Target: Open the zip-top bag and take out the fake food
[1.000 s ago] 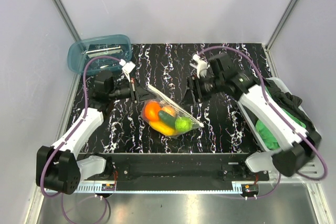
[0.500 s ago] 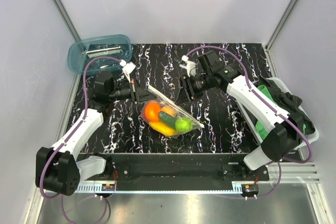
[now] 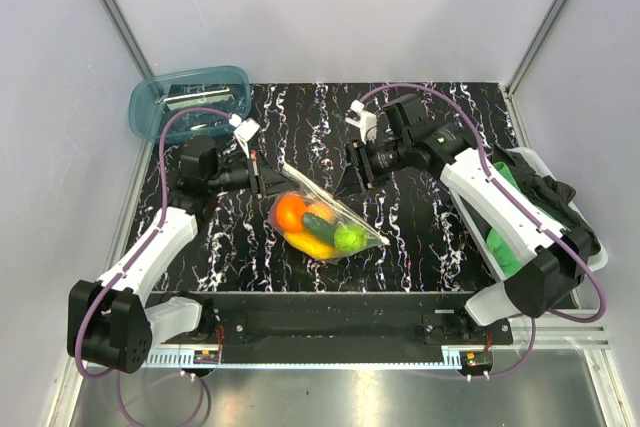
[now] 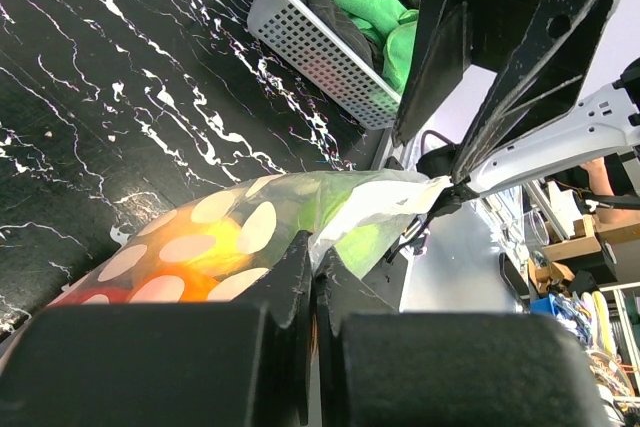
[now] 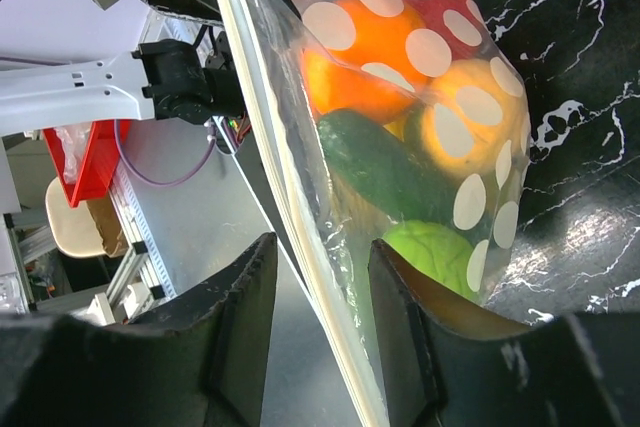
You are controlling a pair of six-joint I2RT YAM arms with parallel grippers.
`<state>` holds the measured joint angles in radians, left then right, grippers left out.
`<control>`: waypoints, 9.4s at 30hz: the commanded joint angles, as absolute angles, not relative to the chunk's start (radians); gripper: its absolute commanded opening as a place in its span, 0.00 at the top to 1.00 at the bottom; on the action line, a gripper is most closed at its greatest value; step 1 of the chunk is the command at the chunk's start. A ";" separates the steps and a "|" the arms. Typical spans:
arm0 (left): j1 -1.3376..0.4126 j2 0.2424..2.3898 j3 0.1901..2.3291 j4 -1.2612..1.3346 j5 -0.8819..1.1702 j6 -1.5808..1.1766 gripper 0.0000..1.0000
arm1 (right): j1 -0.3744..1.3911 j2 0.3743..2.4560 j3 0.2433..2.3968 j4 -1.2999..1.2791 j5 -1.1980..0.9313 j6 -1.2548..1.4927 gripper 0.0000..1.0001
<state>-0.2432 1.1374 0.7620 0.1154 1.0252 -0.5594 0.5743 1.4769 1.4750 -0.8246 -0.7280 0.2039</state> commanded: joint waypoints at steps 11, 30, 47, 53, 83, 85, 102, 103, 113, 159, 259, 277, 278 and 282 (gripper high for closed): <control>-0.255 1.126 0.785 0.173 1.066 -0.568 1.00 | 0.611 1.519 1.430 -0.749 -0.736 0.186 0.62; -0.281 1.065 0.992 -0.201 0.741 -0.454 0.50 | 0.646 1.422 1.572 -0.969 -0.259 0.274 1.00; -0.650 1.138 0.967 -0.134 0.465 -0.552 0.76 | 0.655 1.448 1.480 -0.765 -0.423 0.476 1.00; -0.663 1.154 0.835 -0.051 0.451 -0.641 0.80 | 0.653 1.427 1.384 -0.744 -0.423 0.505 1.00; -0.891 1.237 0.723 0.017 0.285 -0.641 0.51 | 0.677 1.436 1.292 -0.431 -0.561 0.815 1.00; -0.893 1.220 0.693 0.006 0.282 -0.606 0.48 | 0.678 1.424 1.267 -0.434 -0.564 0.795 1.00; -0.954 1.138 0.600 -0.124 0.272 -0.469 0.17 | 0.678 1.390 1.135 -0.453 -0.666 0.650 1.00; -0.960 1.150 0.597 -0.127 0.267 -0.462 0.18 | 0.680 1.390 1.134 -0.453 -0.666 0.646 1.00; -0.999 1.223 0.581 -0.130 0.187 -0.443 0.21 | 0.678 1.394 1.126 -0.463 -0.672 0.630 1.00; -0.205 1.179 1.055 -0.019 -0.023 -0.594 1.00 | 0.678 1.233 1.104 -0.620 -0.383 0.454 1.00; -0.790 1.267 0.727 -0.335 0.061 -0.780 0.30 | 0.680 1.411 1.029 -0.233 -0.641 0.769 1.00; -0.879 1.178 0.727 -0.173 0.172 0.027 0.25 | 0.626 1.397 1.011 -0.203 -0.848 0.773 1.00; -0.884 1.187 0.733 -0.157 0.185 0.038 0.25 | 0.620 1.399 1.005 -0.183 -0.856 0.782 1.00; -0.914 1.252 0.761 -0.133 0.219 0.066 0.25 | 0.588 1.394 0.974 -0.155 -0.888 0.808 1.00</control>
